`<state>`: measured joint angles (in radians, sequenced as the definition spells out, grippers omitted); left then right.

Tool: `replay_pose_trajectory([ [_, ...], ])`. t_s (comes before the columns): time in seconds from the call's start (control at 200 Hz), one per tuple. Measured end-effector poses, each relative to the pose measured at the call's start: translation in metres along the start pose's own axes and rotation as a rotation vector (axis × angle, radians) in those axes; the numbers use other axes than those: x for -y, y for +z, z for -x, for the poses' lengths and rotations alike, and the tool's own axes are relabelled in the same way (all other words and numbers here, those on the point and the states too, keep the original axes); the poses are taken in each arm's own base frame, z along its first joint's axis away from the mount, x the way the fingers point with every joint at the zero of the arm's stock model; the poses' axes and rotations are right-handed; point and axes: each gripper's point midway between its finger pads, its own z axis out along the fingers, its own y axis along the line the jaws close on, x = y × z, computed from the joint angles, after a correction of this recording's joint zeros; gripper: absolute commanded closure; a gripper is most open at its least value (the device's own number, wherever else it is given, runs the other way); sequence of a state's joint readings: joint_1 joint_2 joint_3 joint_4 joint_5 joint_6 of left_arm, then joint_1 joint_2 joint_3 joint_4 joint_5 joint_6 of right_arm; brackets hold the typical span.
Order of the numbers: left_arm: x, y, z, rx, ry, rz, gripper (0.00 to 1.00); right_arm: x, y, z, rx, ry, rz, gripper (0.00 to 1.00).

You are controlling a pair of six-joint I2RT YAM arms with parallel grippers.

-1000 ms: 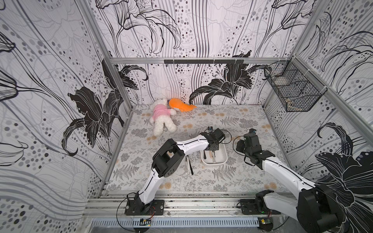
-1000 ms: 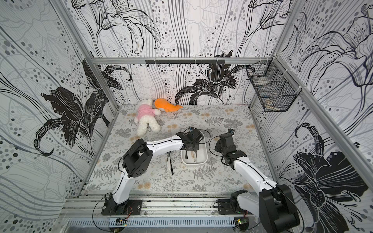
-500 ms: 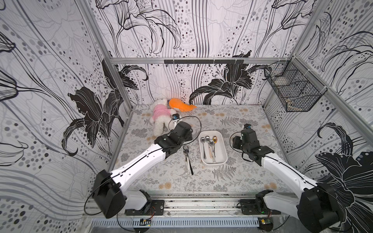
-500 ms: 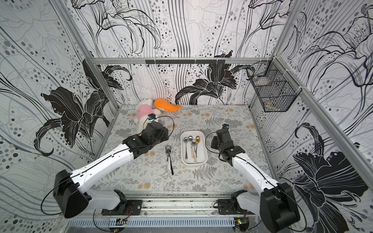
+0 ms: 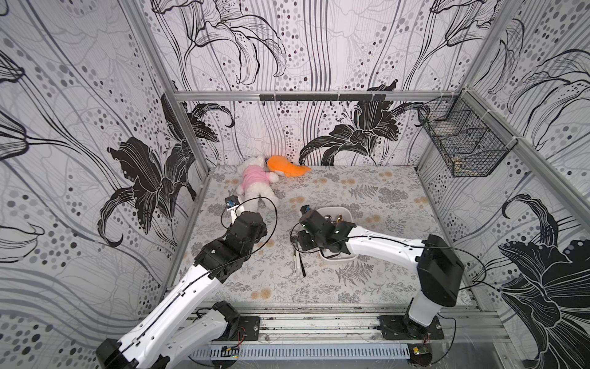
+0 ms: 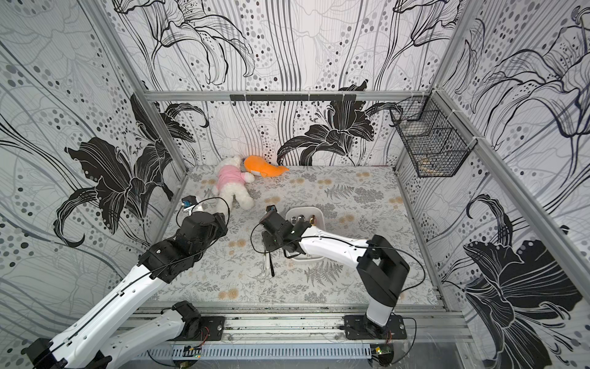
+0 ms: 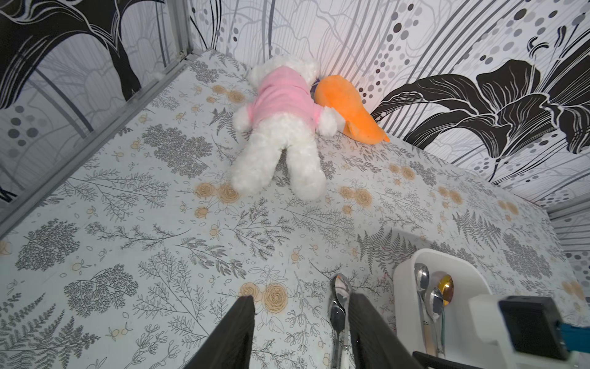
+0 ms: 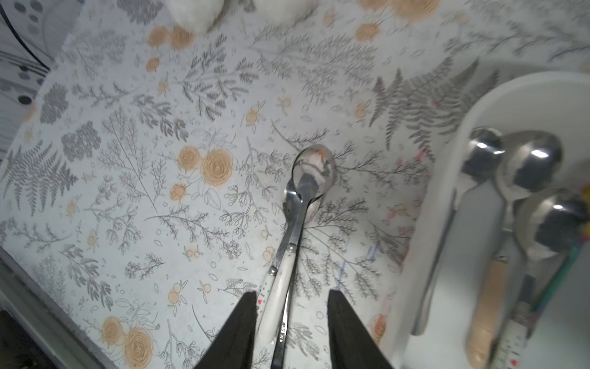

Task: Put the spoon into the storage box
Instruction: Pick up the spoon from the center of the board.

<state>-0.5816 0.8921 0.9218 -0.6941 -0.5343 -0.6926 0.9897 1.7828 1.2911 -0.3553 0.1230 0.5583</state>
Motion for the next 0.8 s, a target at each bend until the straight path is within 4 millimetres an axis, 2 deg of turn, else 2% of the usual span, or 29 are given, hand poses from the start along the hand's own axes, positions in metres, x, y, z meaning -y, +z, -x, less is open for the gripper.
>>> replay_pose_trajectory([
  [0.145, -0.011, 0.001, -0.008, -0.005, 0.018, 0.027, 0.46, -0.007, 0.028, -0.017, -0.075, 0.001, -0.013, 0.6],
  [0.295, -0.015, 0.002, -0.013, -0.009, 0.028, 0.035, 0.47, -0.007, 0.045, -0.028, -0.126, 0.003, -0.028, 0.61],
  [0.556, -0.016, 0.002, -0.014, -0.01, 0.032, 0.036, 0.46, -0.003, 0.057, -0.041, -0.167, 0.015, -0.051, 0.64],
  [0.796, -0.016, 0.002, -0.014, -0.01, 0.032, 0.035, 0.46, -0.009, 0.057, -0.048, -0.184, 0.013, -0.044, 0.68],
])
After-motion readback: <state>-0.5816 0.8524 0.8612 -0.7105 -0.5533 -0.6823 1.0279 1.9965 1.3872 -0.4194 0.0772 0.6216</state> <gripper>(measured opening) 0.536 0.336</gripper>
